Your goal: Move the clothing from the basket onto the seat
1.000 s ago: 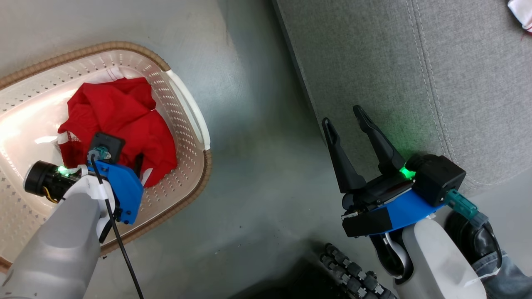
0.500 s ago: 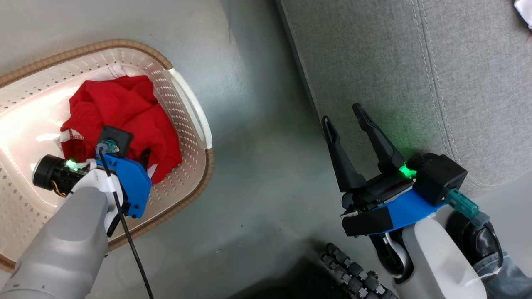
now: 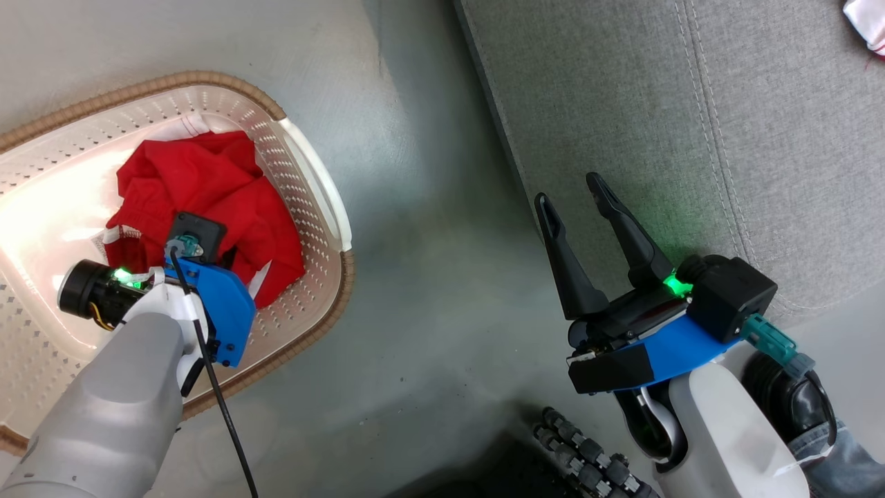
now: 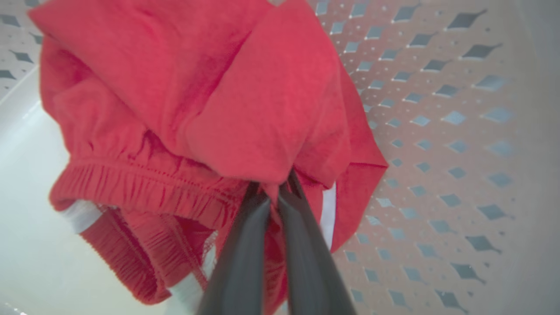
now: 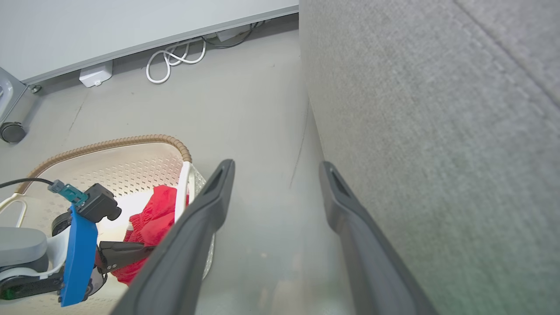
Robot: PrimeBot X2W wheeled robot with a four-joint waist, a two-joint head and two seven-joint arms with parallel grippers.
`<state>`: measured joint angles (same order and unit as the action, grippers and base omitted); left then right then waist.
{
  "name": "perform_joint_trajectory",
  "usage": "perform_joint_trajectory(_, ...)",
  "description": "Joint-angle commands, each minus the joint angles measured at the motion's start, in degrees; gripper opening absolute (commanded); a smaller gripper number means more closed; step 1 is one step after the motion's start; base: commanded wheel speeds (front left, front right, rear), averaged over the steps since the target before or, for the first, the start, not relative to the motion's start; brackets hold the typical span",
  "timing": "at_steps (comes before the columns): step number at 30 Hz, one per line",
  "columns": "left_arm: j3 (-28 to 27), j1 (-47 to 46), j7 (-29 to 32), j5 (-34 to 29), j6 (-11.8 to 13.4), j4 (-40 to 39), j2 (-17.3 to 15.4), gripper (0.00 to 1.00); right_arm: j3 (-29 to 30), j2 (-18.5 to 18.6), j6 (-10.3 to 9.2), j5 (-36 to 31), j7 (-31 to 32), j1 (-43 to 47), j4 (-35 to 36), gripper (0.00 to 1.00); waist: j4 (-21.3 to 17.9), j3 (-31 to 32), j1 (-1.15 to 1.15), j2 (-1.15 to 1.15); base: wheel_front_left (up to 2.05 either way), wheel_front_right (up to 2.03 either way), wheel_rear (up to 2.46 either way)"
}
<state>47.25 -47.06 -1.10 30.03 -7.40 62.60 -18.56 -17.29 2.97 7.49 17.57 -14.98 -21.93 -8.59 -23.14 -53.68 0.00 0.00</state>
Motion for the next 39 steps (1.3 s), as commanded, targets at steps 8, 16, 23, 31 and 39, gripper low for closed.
perform_joint_trajectory(8, 0.8, -0.7, -0.7, 1.5, -0.1, -0.4, 0.7, 0.00, 0.5, -0.1, 0.01, -1.0, -0.3, -1.0, -0.2, 1.00, 1.1, 1.6, 0.00, 0.00, 0.00, 0.00, 0.00)
perform_joint_trajectory(16, 2.0, 1.0, -3.3, 3.0, -0.1, -0.2, 3.1, 0.00, 1.7, -0.1, 0.01, -3.8, -0.3, -1.1, -1.0, 1.00, 4.3, 7.3, 0.00, 0.00, 0.00, 0.00, 0.00)
perform_joint_trajectory(23, 3.6, 3.1, -6.9, 4.9, -0.1, -0.2, 6.4, 0.00, 2.9, -0.1, 0.01, -7.0, -0.2, -0.1, -2.6, 1.00, 8.2, 15.4, 0.00, 0.00, 0.00, 0.00, 0.00)
perform_joint_trajectory(31, 5.1, 6.6, -11.2, 7.8, -0.1, -0.4, 9.4, 0.00, 3.3, 0.7, 0.01, -8.5, 2.2, 2.3, -2.7, 1.00, 12.6, 25.7, 0.00, 0.00, 0.00, 0.00, 0.00)
perform_joint_trajectory(39, 8.0, 9.6, -13.5, 9.3, -0.1, -2.6, 10.4, 0.00, 3.6, 1.7, 0.01, -8.2, 4.9, 5.7, -1.9, 1.00, 16.6, 34.4, 0.00, 0.00, 0.00, 0.00, 0.00)
